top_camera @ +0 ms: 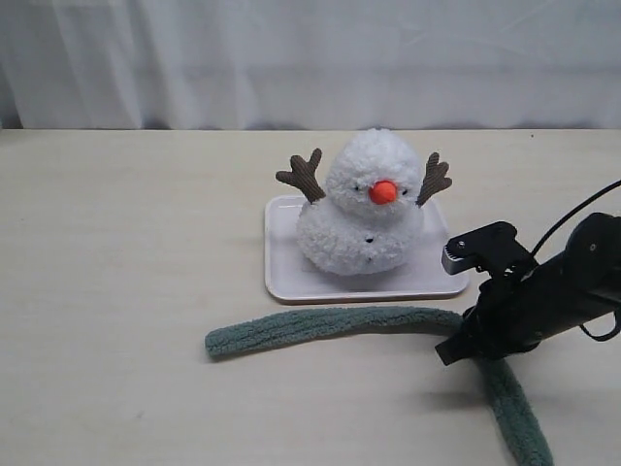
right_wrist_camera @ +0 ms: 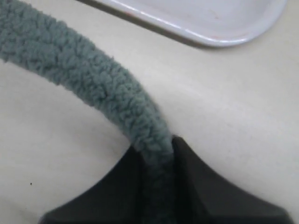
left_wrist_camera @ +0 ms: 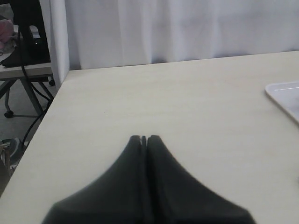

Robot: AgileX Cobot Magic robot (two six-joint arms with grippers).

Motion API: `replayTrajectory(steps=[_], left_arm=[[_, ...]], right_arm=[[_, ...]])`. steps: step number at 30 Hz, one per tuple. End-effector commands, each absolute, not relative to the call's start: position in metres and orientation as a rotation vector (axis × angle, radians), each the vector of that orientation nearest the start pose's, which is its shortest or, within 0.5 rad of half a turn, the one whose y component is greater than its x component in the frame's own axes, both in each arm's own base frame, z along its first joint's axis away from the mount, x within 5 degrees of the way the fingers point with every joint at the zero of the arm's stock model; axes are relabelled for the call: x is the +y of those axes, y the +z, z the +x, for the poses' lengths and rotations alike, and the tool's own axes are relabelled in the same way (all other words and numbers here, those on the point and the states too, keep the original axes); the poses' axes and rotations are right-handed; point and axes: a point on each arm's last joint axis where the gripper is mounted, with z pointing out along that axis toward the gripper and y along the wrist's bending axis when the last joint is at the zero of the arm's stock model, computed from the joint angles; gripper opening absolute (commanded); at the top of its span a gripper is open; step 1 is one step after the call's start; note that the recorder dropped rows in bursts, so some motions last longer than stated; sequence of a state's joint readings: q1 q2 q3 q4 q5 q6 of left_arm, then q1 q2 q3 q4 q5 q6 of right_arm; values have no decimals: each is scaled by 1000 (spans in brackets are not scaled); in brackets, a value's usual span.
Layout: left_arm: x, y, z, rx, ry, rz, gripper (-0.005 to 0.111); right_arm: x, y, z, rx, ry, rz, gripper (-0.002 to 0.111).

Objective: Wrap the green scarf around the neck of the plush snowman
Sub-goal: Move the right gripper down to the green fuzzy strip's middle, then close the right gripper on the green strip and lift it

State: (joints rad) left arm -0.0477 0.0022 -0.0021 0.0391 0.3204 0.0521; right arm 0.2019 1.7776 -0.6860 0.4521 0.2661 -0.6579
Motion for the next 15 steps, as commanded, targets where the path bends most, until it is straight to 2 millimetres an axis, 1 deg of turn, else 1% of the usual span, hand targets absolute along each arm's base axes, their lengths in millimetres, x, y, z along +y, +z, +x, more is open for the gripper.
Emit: replayTrajectory(steps=[1,4,7,9,12,15], left_arm=[[-1,185,54,1790,42,113,0],[-1,185,54,1790,42,113,0],[-1,185,54,1790,42,113,0],[-1,185,54,1790,42,113,0],[-1,185,54,1790,42,113,0],[-1,185,54,1790,42,113,0]], right_arm=[[68,104,263,2778,184,-655,4],[69,119,263,2722,180,-658,4],[75,143,261,2620,176,-692,4],[86,163,259,2531,179,-771,4],[107,200,252,2350,177,-918,4],[125,237,244,2164,151,-1028,4]])
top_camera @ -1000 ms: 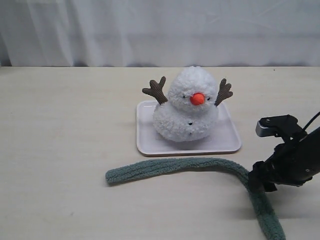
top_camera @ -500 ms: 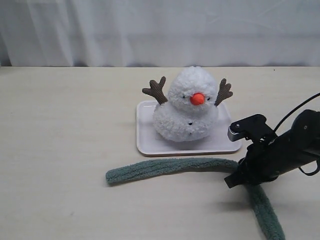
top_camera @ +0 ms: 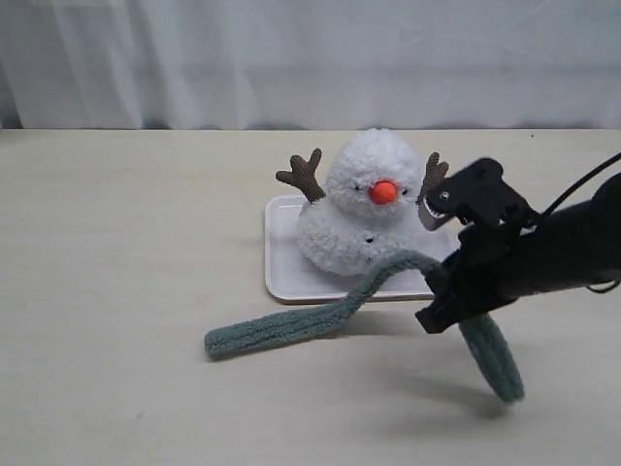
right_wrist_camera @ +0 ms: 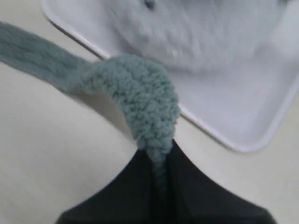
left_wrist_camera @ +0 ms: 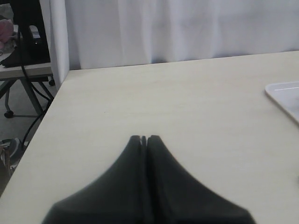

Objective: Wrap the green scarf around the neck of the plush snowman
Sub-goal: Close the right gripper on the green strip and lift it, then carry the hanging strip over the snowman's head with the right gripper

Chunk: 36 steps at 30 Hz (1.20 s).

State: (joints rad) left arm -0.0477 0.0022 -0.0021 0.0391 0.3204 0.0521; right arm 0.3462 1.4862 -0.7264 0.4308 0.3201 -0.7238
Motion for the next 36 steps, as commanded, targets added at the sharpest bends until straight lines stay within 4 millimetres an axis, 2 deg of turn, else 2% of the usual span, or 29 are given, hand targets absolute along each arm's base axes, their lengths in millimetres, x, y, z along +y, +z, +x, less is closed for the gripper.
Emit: replayTrajectory(steps=[1,3,9,12,15,19,24,26,27,29,36], left_arm=[[-1,185,54,1790,42,113,0],[-1,185,54,1790,42,113,0],[-1,185,54,1790,42,113,0],[-1,185,54,1790,42,113,0],[-1,185,54,1790,42,113,0],[-1,185,54,1790,42,113,0],[-1,185,54,1790,42,113,0],[-1,185,54,1790,42,113,0],[-1,185,54,1790,42,113,0],[-1,185,54,1790,42,113,0],[-1,185,54,1790,42,113,0]], right_arm=[[129,249,240,2108,144,-1052,4],[138,272,232,1992,132,-1106,4],[161,326,198,1696,121,-1236,4],[168,346,184,1562,110,-1276,4],[171,359,180,1440,72,-1261,4],[173,362,186,1334,-25,-1282,4],[186,352,200,1200,-154,-1364,4],[187,343,218,1168,-215,-1367,4],[183,337,234,1188,-239,-1337,4],[174,326,252,1239,-269,-1310,4],[147,311,295,1243,-357,-1189,4]])
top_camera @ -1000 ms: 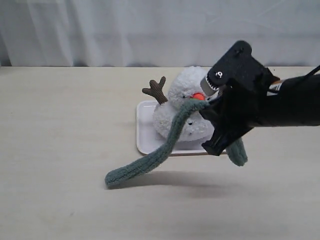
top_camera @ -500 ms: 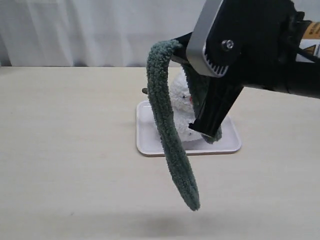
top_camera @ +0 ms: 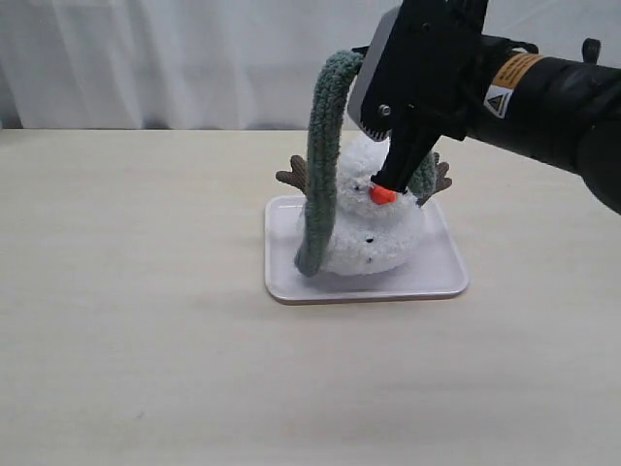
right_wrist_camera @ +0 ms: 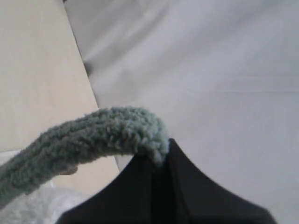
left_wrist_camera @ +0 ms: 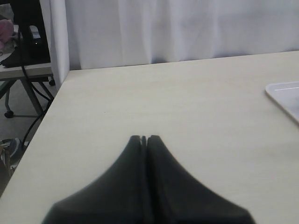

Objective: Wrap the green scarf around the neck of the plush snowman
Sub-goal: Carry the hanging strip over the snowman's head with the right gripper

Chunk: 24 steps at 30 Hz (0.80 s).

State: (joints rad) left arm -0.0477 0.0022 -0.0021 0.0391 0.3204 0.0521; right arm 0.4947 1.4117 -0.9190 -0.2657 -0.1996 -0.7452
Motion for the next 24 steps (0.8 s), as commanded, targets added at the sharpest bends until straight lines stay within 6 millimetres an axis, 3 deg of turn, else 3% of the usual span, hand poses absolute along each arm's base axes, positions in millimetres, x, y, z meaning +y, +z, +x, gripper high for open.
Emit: replayTrajectory(steps=[1,15,24], left_arm=[[-1,185,54,1790,42,113,0],[-1,185,54,1790,42,113,0],[-1,185,54,1790,42,113,0]], right_arm=[[147,309,298,1233,-358,-1176,4],[160,287,350,1327,-327,-1092,4],[153,283,381,1554,-313,-802,4]])
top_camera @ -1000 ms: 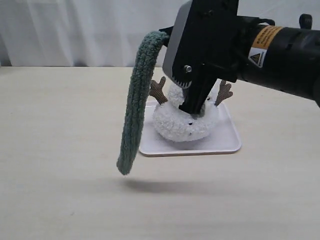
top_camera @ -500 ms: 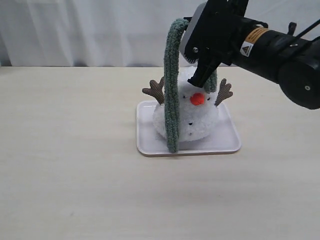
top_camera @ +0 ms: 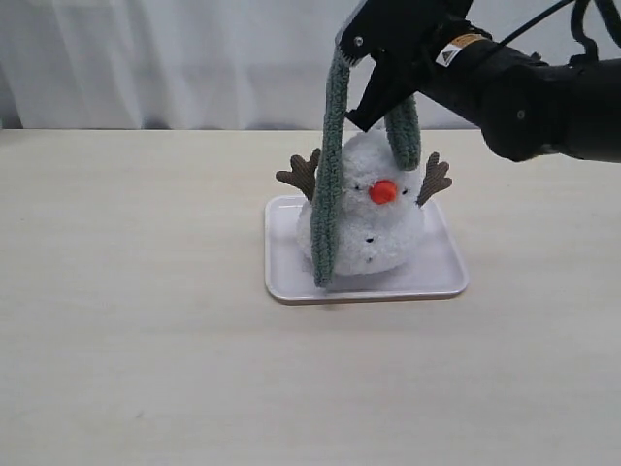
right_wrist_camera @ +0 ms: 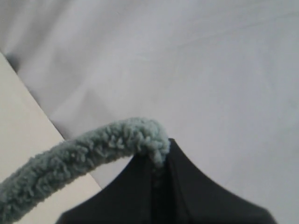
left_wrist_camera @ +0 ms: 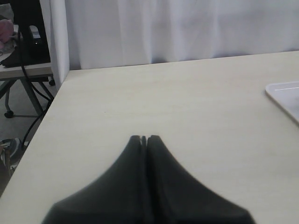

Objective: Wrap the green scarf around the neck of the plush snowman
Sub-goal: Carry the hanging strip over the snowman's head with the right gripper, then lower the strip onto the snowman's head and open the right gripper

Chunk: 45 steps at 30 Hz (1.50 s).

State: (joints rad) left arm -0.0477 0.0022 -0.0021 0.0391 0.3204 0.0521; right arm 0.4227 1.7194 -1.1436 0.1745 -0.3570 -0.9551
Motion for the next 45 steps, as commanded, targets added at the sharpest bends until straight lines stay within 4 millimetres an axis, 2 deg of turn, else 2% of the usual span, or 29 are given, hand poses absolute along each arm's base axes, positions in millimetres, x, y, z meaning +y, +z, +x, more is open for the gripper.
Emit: replayTrajectory(steps=[1,6,13,19,24,29,32,35,45], left_arm=[[-1,185,54,1790,42,113,0],[-1,185,54,1790,42,113,0],[-1,185,54,1790,42,113,0],[-1,185,54,1790,42,113,0],[-1,185,54,1790,42,113,0],[-1,185,54,1790,42,113,0],[-1,185,54,1790,42,113,0],[-1,185,54,1790,42,113,0],[-1,185,54,1790,42,113,0]], right_arm=[[153,279,383,1584,-313,-812,4],[147,259,390,1711,-267,-943,4],[117,246,396,1876,-187,-897,4],[105,235,391,1997,-82,-968,4],[91,239,393,2151,87,-812,4],[85,248,391,2300,82,-816,4],[82,252,391,2382,93,-698,4],[81,253,392,2405,91,-661,4],[83,234,407,2440,130,-515,4]])
